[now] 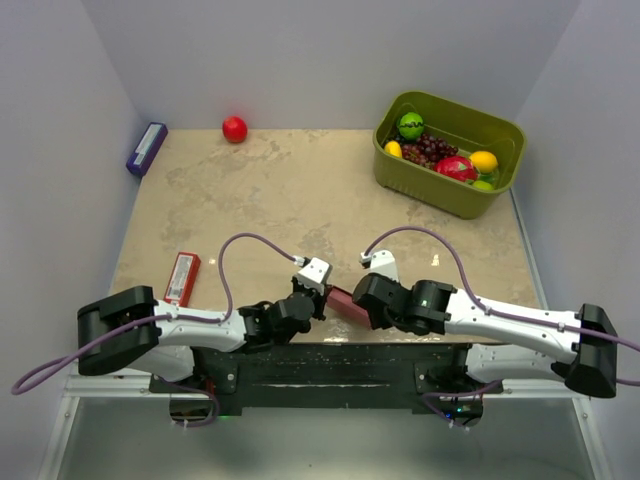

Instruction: Fold the paper box

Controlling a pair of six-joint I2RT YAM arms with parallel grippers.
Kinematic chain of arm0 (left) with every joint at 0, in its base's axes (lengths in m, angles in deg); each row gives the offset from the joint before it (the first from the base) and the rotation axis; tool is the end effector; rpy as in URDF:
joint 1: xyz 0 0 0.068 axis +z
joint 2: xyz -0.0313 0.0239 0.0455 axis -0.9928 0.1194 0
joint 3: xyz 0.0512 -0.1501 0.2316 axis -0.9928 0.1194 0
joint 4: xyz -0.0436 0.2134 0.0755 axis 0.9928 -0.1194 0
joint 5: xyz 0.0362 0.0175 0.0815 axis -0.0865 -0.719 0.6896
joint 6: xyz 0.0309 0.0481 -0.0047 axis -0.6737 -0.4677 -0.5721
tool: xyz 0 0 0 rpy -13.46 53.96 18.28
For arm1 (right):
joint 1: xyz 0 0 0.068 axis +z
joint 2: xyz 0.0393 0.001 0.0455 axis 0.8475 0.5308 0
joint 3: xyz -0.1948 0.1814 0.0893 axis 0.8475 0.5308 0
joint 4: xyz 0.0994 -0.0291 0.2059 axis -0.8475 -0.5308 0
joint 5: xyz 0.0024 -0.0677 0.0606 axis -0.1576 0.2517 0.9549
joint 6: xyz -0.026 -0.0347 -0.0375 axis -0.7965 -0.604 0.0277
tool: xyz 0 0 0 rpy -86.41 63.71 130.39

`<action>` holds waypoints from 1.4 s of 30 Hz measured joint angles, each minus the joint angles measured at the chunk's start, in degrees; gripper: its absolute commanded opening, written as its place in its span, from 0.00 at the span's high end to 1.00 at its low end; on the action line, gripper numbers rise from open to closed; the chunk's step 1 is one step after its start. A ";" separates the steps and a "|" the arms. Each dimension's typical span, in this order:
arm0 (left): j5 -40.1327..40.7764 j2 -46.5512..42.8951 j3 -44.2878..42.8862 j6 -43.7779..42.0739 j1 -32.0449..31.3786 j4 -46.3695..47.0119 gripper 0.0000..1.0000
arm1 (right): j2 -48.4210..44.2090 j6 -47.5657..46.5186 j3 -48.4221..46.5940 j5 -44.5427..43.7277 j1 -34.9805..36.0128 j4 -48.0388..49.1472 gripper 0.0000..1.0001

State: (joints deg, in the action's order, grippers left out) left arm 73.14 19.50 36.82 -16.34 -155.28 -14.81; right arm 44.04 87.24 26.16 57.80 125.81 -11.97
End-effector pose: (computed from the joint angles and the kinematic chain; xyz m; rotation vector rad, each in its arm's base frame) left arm 0.0952 -0.2187 0.2046 0.3904 1.9159 -0.5277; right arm 0.0789 0.1449 0.2535 -0.3935 2.4851 0.1260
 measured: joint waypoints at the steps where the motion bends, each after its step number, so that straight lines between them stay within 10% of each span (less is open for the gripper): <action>1: -0.20 0.07 0.00 -0.04 -0.07 0.11 1.00 | -0.28 0.11 0.00 0.00 0.00 -0.20 0.44; 42: 3.37 1.77 -0.17 -0.09 -2.49 0.76 1.00 | -0.13 0.57 -0.37 -0.42 -1.18 -0.72 1.00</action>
State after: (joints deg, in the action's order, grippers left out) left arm 76.51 21.27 36.65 -16.43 -157.77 -14.05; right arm 43.90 87.80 25.78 57.38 124.63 -12.69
